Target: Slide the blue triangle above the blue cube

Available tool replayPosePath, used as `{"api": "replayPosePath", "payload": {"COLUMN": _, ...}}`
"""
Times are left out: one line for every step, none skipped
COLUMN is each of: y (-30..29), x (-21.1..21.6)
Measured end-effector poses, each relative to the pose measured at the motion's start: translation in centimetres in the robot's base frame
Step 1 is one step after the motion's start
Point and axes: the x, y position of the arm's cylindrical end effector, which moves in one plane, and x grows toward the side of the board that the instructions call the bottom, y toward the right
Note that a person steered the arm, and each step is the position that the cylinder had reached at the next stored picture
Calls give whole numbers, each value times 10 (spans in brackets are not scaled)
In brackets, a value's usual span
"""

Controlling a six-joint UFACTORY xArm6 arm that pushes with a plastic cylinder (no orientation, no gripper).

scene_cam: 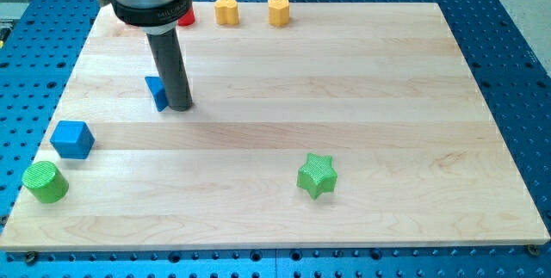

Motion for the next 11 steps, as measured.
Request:
{"api": "replayPosePath", "payload": {"y": -9, "x": -39}}
{"api": "replayPosePath", "payload": {"y": -37, "x": 3}}
{"api": "replayPosePath", "payload": {"y": 15, "x": -5}}
{"api": "replayPosePath", "payload": {"y": 4, "x": 18}}
{"api": "replayPosePath", "payload": {"y": -21, "x": 21}}
{"api": "replayPosePath", "payload": {"y": -34, "x": 27}}
{"api": "replayPosePath", "payload": {"y": -37, "x": 45}}
{"api": "replayPosePath", "payload": {"y": -67, "x": 46}}
{"api": "replayPosePath", "payload": {"y": -91, "x": 28}}
{"api": "replayPosePath", "payload": {"y": -98, "x": 16}}
{"api": "replayPosePath", "payload": {"y": -42, "x": 19}}
